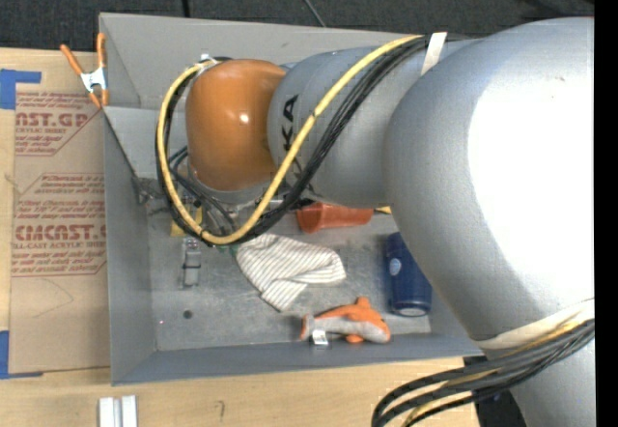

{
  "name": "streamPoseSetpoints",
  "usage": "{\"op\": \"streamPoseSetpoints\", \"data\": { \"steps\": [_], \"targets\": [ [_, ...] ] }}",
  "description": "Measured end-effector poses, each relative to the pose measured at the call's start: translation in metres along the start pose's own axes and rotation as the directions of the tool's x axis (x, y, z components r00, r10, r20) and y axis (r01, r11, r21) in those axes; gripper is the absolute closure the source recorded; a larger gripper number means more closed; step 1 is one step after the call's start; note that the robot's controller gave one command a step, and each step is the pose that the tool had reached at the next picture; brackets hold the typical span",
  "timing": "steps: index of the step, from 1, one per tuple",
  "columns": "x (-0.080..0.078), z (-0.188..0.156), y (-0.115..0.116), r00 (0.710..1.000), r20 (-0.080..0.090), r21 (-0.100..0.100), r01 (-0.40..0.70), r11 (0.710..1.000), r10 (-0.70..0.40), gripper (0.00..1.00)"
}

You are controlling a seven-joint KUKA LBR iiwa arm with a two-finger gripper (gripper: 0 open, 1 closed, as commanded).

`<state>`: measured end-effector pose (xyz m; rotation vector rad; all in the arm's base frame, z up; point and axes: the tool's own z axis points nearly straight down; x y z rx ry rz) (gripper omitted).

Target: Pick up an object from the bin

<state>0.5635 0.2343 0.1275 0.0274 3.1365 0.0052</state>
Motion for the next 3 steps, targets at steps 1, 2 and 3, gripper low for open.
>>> {"op": "streamPoseSetpoints", "data": {
  "steps": [1, 2, 3],
  "targets": [
    [0.008, -0.023, -0.002, 1.0, -0.015, 0.006, 0.004, 1.0, -0.004, 0.0],
    [-0.006, -0.035, -0.029, 0.985, 0.008, -0.004, -0.173, 0.985, 0.173, 0.0],
    [-0.004, -0.008, -0.047, 0.941, -0.006, 0.006, -0.34, 0.941, 0.34, 0.0]
  ]
}}
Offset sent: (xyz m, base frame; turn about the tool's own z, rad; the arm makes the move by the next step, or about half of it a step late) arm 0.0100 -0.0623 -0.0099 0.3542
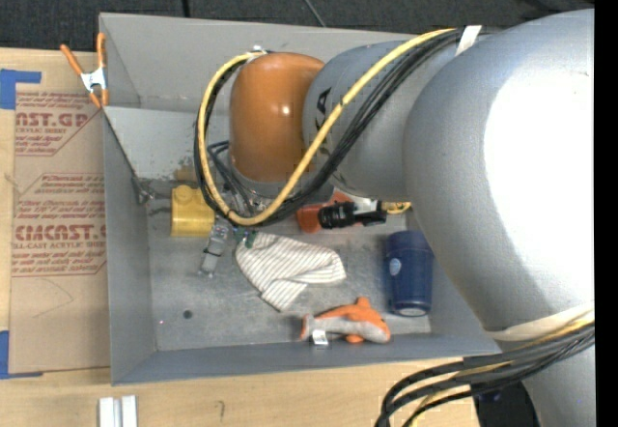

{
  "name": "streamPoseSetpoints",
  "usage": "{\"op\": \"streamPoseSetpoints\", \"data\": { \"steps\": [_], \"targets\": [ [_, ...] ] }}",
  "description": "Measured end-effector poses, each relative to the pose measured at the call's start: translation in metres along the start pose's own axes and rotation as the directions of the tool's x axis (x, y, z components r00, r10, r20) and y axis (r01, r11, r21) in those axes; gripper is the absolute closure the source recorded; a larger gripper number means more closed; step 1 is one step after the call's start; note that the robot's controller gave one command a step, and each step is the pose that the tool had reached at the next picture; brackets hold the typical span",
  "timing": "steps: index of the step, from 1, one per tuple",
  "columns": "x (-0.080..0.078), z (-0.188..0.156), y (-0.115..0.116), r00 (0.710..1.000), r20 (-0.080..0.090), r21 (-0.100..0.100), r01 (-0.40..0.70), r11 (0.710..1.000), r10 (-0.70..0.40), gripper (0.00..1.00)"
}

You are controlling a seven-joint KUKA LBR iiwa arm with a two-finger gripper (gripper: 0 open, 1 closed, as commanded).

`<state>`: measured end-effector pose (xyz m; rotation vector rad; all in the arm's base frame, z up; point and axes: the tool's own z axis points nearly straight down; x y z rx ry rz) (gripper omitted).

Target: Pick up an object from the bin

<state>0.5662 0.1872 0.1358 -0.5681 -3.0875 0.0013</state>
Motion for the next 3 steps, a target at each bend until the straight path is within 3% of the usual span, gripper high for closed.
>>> {"op": "streamPoseSetpoints", "data": {
  "steps": [1, 2, 3],
  "targets": [
    [-0.0139, 0.037, -0.0034, 0.994, 0.002, -0.002, 0.108, 0.994, -0.108, 1.0],
    [-0.0139, 0.037, -0.0033, 0.994, 0.002, -0.002, 0.108, 0.994, -0.108, 0.0],
    [-0.0139, 0.0369, -0.0033, 0.994, 0.002, -0.002, 0.108, 0.994, -0.108, 0.0]
  ]
}}
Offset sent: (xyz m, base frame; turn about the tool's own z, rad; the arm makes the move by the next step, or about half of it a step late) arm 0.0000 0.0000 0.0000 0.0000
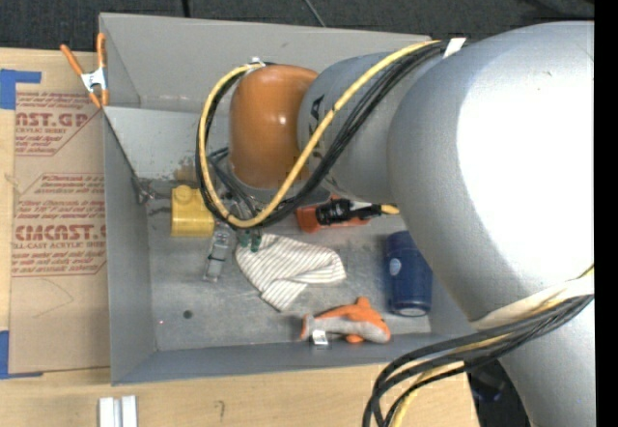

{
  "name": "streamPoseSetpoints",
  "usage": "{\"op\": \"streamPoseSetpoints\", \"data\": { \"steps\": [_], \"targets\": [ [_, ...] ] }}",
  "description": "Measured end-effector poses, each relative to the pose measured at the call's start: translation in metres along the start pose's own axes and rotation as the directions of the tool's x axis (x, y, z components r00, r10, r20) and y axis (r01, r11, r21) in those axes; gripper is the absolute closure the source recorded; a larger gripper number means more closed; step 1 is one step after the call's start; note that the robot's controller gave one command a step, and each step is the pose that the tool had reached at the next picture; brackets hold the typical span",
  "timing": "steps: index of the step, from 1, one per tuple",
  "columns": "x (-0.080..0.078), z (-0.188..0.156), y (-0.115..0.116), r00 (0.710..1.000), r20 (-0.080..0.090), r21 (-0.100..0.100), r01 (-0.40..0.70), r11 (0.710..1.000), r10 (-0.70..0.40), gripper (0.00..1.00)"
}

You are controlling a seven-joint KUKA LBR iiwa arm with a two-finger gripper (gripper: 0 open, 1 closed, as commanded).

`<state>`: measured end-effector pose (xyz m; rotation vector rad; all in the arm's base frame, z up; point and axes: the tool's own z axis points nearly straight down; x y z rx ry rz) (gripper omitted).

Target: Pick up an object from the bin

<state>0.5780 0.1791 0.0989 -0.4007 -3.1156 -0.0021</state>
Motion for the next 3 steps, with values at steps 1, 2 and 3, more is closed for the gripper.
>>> {"op": "streamPoseSetpoints", "data": {
  "steps": [1, 2, 3],
  "targets": [
    [-0.01, -0.02, -0.013, 1.0, 0.001, 0.001, 0.02, 1.0, -0.02, 0.0],
    [0.007, -0.046, -0.043, 0.998, 0.0, 0.001, -0.065, 0.998, 0.065, 0.0],
    [-0.018, -0.041, -0.079, 0.998, 0.003, 0.001, 0.065, 0.998, -0.065, 0.0]
  ]
}}
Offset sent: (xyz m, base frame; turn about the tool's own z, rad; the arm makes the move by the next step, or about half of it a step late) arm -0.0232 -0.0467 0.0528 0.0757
